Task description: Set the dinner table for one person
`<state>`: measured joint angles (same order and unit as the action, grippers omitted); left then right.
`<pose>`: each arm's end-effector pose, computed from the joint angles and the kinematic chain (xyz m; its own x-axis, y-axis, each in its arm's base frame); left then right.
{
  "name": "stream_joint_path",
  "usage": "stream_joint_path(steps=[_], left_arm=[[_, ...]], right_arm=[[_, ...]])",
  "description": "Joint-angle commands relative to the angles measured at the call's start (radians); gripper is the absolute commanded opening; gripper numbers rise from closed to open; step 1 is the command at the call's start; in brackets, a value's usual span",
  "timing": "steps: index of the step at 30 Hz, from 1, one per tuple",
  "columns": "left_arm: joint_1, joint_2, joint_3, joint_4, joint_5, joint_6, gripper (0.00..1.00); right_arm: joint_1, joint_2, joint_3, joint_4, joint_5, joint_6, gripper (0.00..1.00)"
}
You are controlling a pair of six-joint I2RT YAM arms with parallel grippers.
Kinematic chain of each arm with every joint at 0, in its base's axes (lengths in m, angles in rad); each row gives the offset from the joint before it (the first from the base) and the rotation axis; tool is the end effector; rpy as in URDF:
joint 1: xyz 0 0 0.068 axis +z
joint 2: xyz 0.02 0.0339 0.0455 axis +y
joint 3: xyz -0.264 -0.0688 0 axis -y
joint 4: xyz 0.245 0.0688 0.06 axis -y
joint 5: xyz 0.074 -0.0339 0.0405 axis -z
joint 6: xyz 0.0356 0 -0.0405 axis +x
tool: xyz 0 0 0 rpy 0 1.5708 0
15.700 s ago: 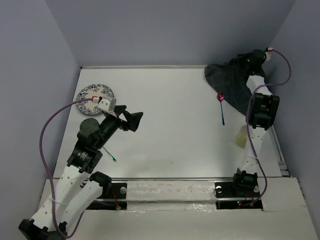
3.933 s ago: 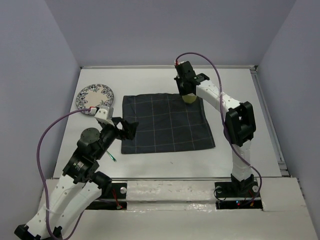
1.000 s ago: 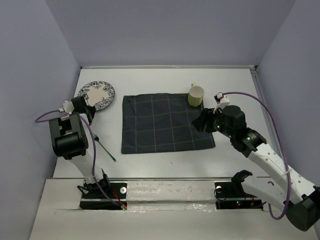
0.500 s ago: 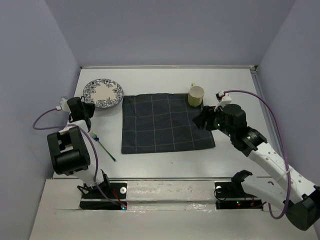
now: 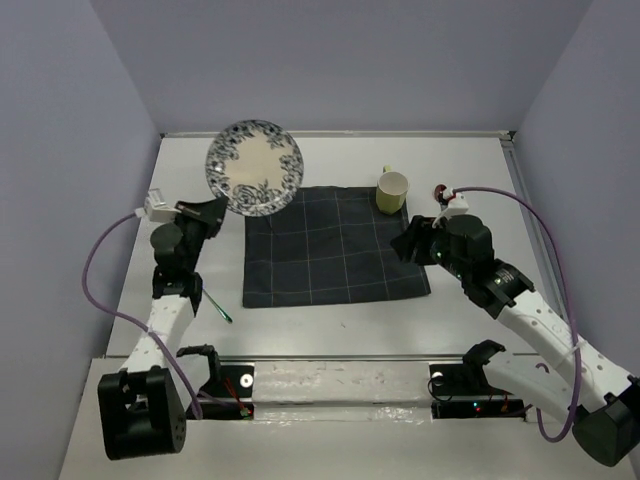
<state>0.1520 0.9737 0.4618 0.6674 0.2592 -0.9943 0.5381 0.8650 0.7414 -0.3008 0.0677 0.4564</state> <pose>0.2205 0.0245 0.2809 -0.0037 -0.8204 -0.5718 0.1850 0.5614 -0.8066 0.1722 0.1000 0.2987 -0.5194 0.2021 -0.8303 -0.2556 0.8904 0.3766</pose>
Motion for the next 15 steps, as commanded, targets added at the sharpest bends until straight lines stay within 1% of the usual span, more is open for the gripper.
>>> stream_joint_path(steps=[1,2,3,7,13,15], left_arm=[[-0.197,-0.059,-0.090,0.103,0.049,-0.011,0.00],[-0.234,-0.061,-0.101,0.103,0.035,0.000,0.00],[-0.303,-0.063,-0.112,0.106,0.013,0.002,0.00],[-0.416,-0.021,-0.155,0.181,-0.023,-0.009,0.00],[-0.492,0.127,-0.134,0.293,-0.029,-0.020,0.00],[-0.497,0.181,-0.124,0.313,-0.025,-0.017,0.00]], right_arm=[[0.006,-0.034,0.007,0.002,0.064,0.024,0.64],[0.006,-0.038,0.004,-0.003,0.073,0.028,0.63],[0.006,-0.044,0.003,-0.011,0.078,0.030,0.63],[0.006,-0.044,0.001,-0.027,0.096,0.031,0.63],[0.006,-0.040,-0.004,-0.043,0.110,0.041,0.62],[0.006,-0.038,-0.007,-0.047,0.115,0.041,0.62]])
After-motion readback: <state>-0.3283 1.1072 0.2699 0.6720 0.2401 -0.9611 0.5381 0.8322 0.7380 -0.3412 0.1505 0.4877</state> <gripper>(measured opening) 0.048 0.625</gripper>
